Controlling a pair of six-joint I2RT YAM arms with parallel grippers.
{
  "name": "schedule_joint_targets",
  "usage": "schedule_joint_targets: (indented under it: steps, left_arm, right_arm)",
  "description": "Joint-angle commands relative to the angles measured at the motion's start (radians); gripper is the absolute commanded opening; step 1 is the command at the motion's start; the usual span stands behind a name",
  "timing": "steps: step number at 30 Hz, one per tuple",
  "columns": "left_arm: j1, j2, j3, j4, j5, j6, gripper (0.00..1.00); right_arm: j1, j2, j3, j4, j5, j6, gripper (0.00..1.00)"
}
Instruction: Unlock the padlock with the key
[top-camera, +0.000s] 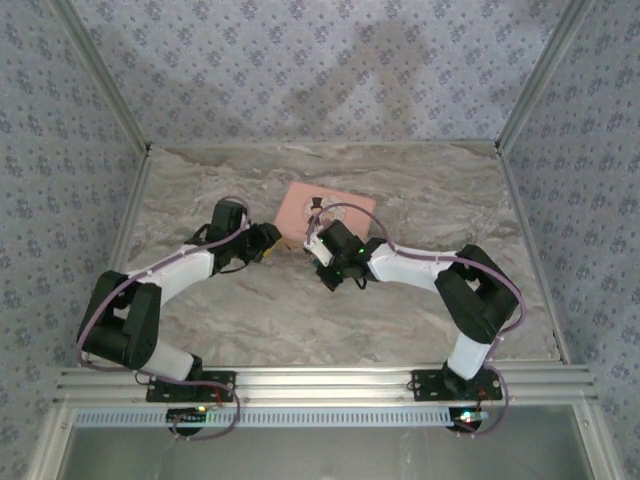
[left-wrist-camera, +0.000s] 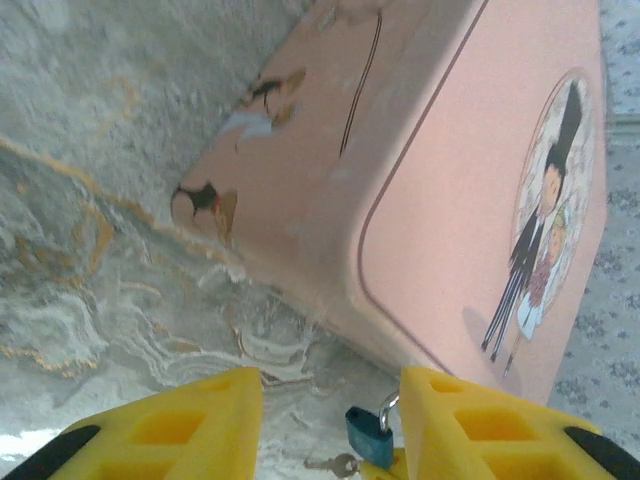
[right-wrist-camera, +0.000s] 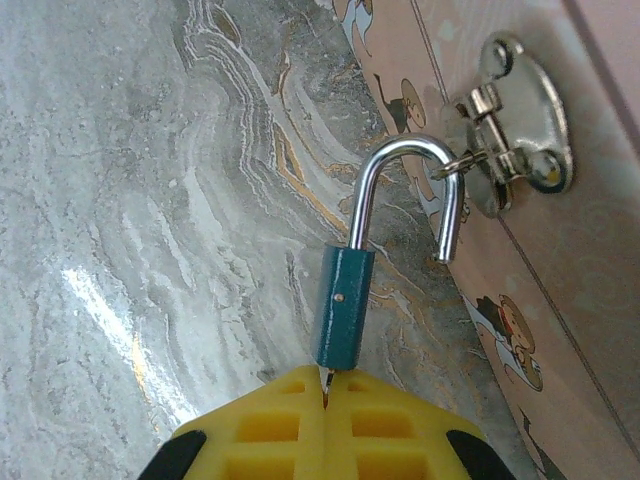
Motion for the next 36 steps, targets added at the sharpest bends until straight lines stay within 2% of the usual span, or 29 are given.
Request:
schedule_joint_targets:
  steps: [1, 8, 16, 26, 36]
  left_arm:
    - [0.015, -0.001, 0.05, -0.05, -0.025, 0.051, 0.4]
    - [0.036, 0.048, 0.125, -0.077, -0.04, 0.091, 0.42]
    - [0.037, 0.113, 0.214, -0.133, -0.109, 0.169, 0.45]
    - [0.034, 0.222, 0.281, -0.092, -0.032, 0.188, 0.46]
    - [0.013, 0.235, 0.256, -0.071, -0.023, 0.172, 0.45]
  right_arm:
    - [0.013, -0.022, 0.024, -0.047, 0.028, -0.038, 0.0]
    - [0.025, -0.029, 0.026, -0.061, 0.059, -0.064, 0.0]
    - [0.033, -0.041, 0.028, -0.059, 0.06, -0.072, 0.0]
    - [0.04, -0.036, 0.042, -0.063, 0.076, -0.097, 0.0]
    - [0.063, -0.011, 0.08, -0.071, 0.125, -0.173, 0.0]
